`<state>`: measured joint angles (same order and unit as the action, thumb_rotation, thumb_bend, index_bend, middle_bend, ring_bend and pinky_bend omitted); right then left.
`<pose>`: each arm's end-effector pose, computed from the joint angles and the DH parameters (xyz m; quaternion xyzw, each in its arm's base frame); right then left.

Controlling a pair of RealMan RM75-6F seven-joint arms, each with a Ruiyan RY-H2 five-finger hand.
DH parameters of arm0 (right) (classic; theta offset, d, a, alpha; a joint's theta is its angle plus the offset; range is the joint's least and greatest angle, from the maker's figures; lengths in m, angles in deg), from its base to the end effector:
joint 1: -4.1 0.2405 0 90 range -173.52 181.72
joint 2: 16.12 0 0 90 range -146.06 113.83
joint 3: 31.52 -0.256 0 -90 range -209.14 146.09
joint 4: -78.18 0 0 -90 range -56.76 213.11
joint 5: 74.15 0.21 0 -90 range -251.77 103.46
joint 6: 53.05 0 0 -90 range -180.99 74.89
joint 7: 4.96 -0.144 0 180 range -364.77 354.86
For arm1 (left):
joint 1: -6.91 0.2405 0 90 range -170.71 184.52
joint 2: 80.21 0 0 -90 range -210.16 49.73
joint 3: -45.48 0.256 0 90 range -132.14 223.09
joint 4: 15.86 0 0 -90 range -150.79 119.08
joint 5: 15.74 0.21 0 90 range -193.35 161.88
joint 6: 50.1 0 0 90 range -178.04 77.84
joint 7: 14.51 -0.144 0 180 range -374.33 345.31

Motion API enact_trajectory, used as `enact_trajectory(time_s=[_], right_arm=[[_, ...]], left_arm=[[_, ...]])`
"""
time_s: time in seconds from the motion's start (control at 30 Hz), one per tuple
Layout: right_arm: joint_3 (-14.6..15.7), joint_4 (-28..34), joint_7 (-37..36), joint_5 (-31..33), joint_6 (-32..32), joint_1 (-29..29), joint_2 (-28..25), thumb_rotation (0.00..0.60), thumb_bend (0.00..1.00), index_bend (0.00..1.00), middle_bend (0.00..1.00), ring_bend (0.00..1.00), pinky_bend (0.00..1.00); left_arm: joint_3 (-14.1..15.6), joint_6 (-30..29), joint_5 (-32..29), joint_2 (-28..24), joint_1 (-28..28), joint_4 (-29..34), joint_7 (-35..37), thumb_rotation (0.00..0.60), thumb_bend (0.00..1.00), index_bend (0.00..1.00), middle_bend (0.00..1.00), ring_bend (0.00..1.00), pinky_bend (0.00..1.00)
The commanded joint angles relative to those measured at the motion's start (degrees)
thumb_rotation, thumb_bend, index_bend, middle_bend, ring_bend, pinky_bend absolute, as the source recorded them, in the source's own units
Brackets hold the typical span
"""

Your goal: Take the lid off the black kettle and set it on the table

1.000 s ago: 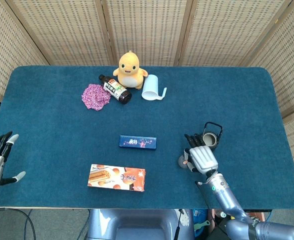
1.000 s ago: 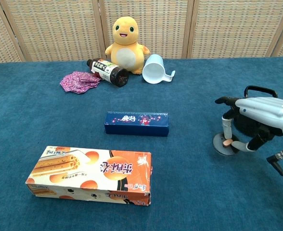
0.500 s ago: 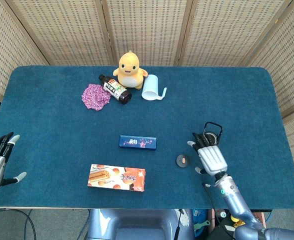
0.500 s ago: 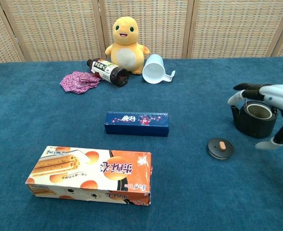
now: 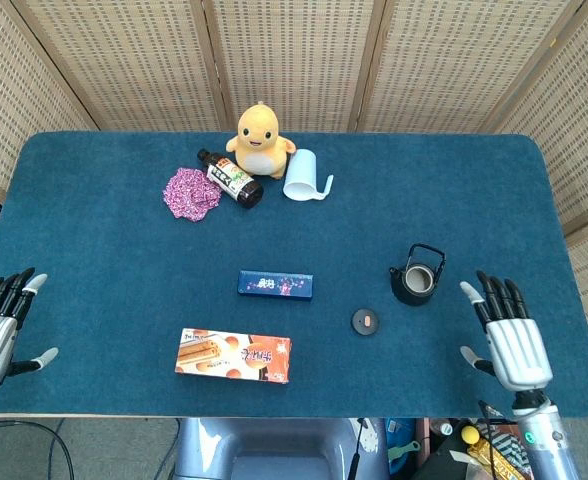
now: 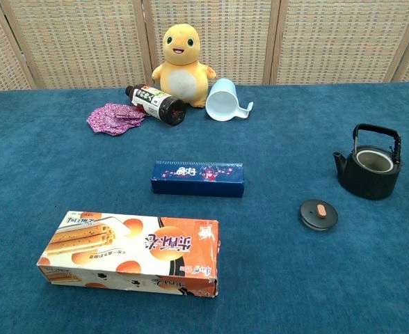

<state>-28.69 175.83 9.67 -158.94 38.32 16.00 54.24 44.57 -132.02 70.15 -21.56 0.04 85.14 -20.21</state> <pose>-0.2652 -0.1918 0.1208 0.6226 -0.3383 0.4013 0.5805 -0.2874 0.1815 0.1633 -0.6296 -0.3879 -0.3600 0.5688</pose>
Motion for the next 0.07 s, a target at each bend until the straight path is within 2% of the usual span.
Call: enact_trajectory(time_s=[0.03,0.07], right_arm=[[0.2,-0.84,-0.58,-1.07,1.51,-2.06,-0.49,0.6,0.0,0.0,0.0,0.0,0.0],[0.16,-0.91,-0.73,-1.03,1.44,-2.22,-0.53,0.6,0.0,0.0,0.0,0.0,0.0]], left_arm=[[0.1,-0.19,0.19,0.05,0.12,0.06,-0.16,0.6,0.16,0.0,0.0,0.0,0.0],[0.14,-0.26,0.25,0.06,0.17,0.07,-0.21,0.6,0.16,0.0,0.0,0.0,0.0]])
